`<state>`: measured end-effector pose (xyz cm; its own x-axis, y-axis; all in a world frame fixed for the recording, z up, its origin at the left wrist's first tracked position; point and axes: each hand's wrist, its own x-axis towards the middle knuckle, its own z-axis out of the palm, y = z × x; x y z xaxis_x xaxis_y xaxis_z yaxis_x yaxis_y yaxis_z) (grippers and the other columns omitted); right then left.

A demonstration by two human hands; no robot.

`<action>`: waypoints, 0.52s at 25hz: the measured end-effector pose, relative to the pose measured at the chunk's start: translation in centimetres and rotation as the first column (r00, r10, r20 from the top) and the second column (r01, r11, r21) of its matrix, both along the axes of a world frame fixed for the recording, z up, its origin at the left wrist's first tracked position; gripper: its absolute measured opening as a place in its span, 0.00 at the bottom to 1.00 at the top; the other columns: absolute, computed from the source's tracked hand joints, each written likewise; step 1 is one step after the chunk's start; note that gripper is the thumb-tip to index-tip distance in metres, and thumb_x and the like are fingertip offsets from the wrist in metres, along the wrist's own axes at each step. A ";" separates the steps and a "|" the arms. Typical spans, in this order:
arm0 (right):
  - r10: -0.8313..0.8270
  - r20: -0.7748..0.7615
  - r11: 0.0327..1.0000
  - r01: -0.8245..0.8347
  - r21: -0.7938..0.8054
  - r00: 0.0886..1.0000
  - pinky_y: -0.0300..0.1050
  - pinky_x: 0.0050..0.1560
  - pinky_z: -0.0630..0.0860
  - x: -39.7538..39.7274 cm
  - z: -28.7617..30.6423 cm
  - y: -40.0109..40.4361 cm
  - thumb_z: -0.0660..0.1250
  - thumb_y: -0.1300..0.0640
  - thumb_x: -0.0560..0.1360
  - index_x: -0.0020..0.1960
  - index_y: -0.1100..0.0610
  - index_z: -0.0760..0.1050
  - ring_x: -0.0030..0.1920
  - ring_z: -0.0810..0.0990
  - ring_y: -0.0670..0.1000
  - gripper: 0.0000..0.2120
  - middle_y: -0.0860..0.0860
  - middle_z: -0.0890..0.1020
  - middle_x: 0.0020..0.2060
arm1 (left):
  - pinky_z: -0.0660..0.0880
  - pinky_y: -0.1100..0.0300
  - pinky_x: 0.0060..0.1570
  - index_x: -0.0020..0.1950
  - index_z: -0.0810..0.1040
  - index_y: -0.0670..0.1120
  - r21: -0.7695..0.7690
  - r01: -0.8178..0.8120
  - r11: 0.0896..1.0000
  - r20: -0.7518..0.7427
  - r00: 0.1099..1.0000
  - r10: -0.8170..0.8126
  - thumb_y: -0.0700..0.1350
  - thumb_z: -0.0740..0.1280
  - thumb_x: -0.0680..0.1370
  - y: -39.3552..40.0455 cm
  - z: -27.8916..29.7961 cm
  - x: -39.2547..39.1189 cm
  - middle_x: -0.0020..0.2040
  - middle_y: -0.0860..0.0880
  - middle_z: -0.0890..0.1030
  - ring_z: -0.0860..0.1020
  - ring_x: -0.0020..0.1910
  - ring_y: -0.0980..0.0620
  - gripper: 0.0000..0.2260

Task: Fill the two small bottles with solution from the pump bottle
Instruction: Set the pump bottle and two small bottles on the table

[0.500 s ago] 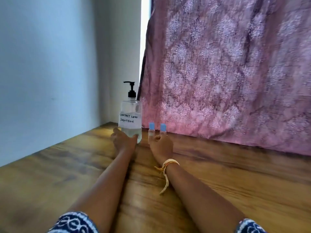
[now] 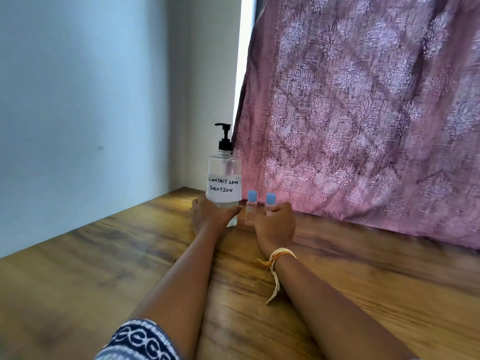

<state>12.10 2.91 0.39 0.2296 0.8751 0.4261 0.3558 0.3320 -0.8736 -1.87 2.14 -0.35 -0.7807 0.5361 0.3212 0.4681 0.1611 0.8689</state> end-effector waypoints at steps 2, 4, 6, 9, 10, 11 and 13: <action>-0.034 -0.053 0.998 0.031 -0.059 0.998 0.49 0.49 0.72 0.4 0.0 0.3 0.74 0.49 0.66 0.56 0.60 0.70 0.54 0.76 0.59 0.25 0.58 0.76 0.55 | 0.72 0.51 0.57 0.64 0.72 0.45 0.017 0.034 0.999 -0.016 0.999 -0.034 0.63 0.79 0.53 -0.8 -0.1 0.1 0.58 0.46 0.76 0.74 0.61 0.45 0.44; 0.058 0.029 0.991 -0.054 -0.119 0.998 0.51 0.56 0.73 0.6 0.1 1.3 0.74 0.48 0.67 0.64 0.60 0.67 0.61 0.73 0.62 0.32 0.60 0.73 0.61 | 0.73 0.54 0.55 0.62 0.73 0.46 0.062 0.086 0.994 0.011 0.996 -0.086 0.61 0.80 0.52 -1.4 -0.4 0.1 0.57 0.48 0.78 0.75 0.60 0.46 0.43; 0.183 0.119 0.974 -0.163 -0.156 0.976 0.51 0.59 0.73 0.7 0.0 2.1 0.71 0.50 0.71 0.66 0.61 0.67 0.62 0.74 0.62 0.29 0.59 0.75 0.63 | 0.75 0.56 0.52 0.60 0.73 0.47 0.090 0.133 0.987 0.038 0.990 -0.136 0.60 0.81 0.52 -1.8 -0.5 0.1 0.55 0.49 0.81 0.78 0.57 0.47 0.41; 0.202 0.096 0.965 -0.182 -0.188 0.975 0.51 0.59 0.75 1.3 -0.2 1.9 0.67 0.56 0.74 0.60 0.60 0.74 0.59 0.78 0.61 0.16 0.59 0.80 0.59 | 0.74 0.58 0.49 0.59 0.74 0.48 0.077 0.159 0.984 0.062 0.985 -0.164 0.60 0.81 0.52 -3.1 -0.2 0.9 0.54 0.50 0.82 0.80 0.55 0.48 0.40; 0.203 0.064 0.965 -0.189 -0.184 0.977 0.51 0.58 0.76 1.8 -0.3 1.6 0.66 0.56 0.75 0.58 0.60 0.76 0.58 0.79 0.61 0.14 0.59 0.81 0.57 | 0.74 0.58 0.49 0.58 0.74 0.48 0.076 0.173 0.982 0.059 0.982 -0.178 0.59 0.82 0.52 -3.6 0.0 1.5 0.54 0.50 0.82 0.80 0.55 0.48 0.39; 0.212 0.038 0.962 -0.202 -0.184 0.977 0.51 0.57 0.76 2.5 -0.2 1.1 0.66 0.54 0.75 0.56 0.60 0.77 0.57 0.79 0.61 0.12 0.59 0.82 0.56 | 0.74 0.58 0.49 0.58 0.74 0.48 0.070 0.185 0.980 0.056 0.980 -0.189 0.60 0.82 0.51 -4.2 0.2 2.2 0.54 0.51 0.83 0.80 0.54 0.48 0.39; 0.243 0.021 0.952 -0.235 -0.197 0.970 0.53 0.56 0.78 4.5 0.3 0.0 0.68 0.52 0.75 0.51 0.59 0.78 0.53 0.81 0.59 0.10 0.58 0.83 0.51 | 0.77 0.56 0.50 0.57 0.76 0.49 0.067 0.203 0.977 0.061 0.976 -0.207 0.61 0.81 0.50 -5.8 0.3 3.9 0.52 0.52 0.83 0.81 0.52 0.50 0.39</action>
